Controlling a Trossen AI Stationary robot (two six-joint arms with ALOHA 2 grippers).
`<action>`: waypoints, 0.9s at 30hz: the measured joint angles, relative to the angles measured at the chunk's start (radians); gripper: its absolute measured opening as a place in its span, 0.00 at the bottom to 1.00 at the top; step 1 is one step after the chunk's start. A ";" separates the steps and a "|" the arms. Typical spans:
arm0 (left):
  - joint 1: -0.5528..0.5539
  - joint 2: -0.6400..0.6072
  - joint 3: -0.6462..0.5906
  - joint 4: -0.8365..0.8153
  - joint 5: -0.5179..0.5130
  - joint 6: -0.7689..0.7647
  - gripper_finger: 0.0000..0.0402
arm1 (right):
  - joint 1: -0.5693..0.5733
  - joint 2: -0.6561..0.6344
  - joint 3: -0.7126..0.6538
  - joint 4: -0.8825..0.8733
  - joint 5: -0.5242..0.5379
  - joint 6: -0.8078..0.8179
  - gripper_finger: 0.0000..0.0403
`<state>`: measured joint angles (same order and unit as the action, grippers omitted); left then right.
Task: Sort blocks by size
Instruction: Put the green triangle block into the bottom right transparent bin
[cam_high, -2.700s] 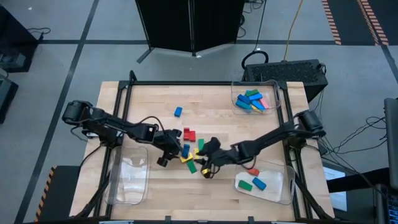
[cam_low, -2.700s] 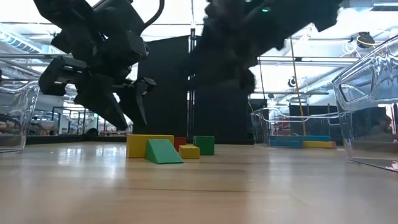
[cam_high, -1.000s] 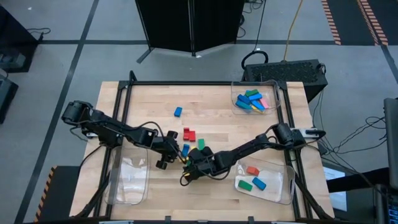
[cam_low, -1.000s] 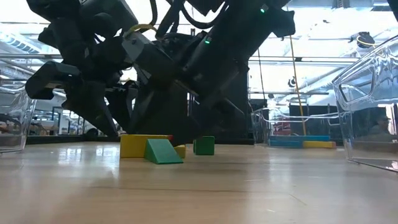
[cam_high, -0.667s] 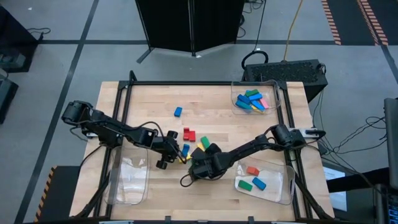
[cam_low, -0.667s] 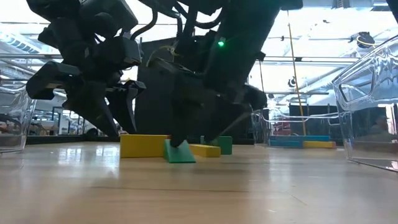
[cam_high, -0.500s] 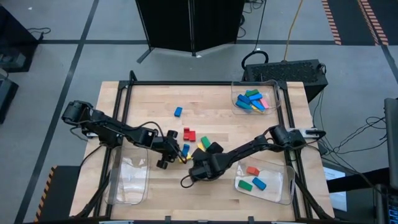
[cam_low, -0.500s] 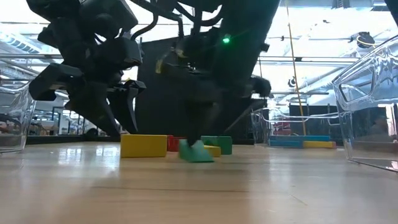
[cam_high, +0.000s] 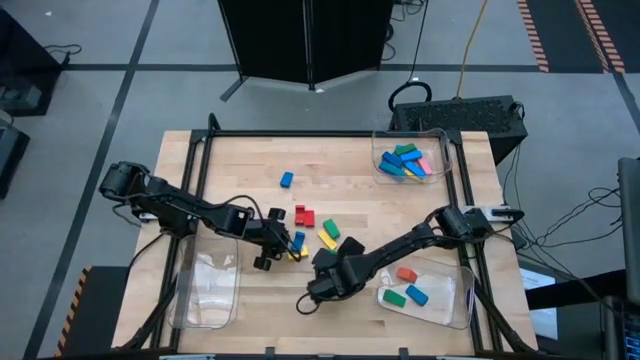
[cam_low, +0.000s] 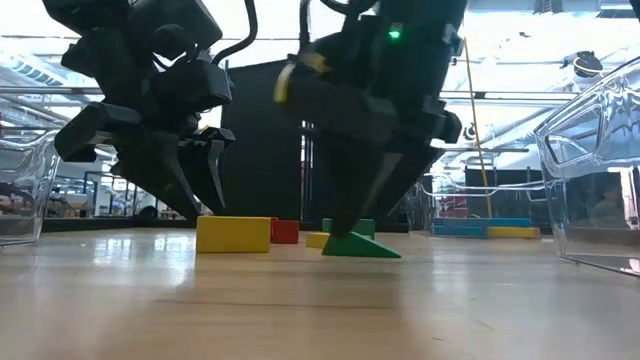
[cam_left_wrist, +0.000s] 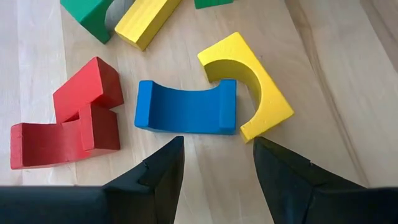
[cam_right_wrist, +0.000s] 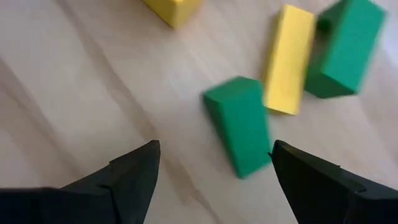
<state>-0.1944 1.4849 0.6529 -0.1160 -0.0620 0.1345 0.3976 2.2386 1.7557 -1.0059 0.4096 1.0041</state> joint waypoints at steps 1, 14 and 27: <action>0.000 0.000 0.000 0.000 0.000 -0.003 0.48 | 0.003 0.000 0.000 -0.025 0.003 -0.008 0.75; 0.000 0.000 0.000 0.002 -0.003 -0.016 0.48 | 0.010 -0.006 -0.016 -0.089 0.047 -0.211 0.75; 0.000 -0.001 -0.009 0.019 -0.005 -0.016 0.48 | 0.032 -0.217 -0.047 -0.070 0.115 -0.223 0.75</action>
<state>-0.1940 1.4841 0.6441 -0.0973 -0.0673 0.1188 0.4291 2.0212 1.7092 -1.0761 0.5250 0.7809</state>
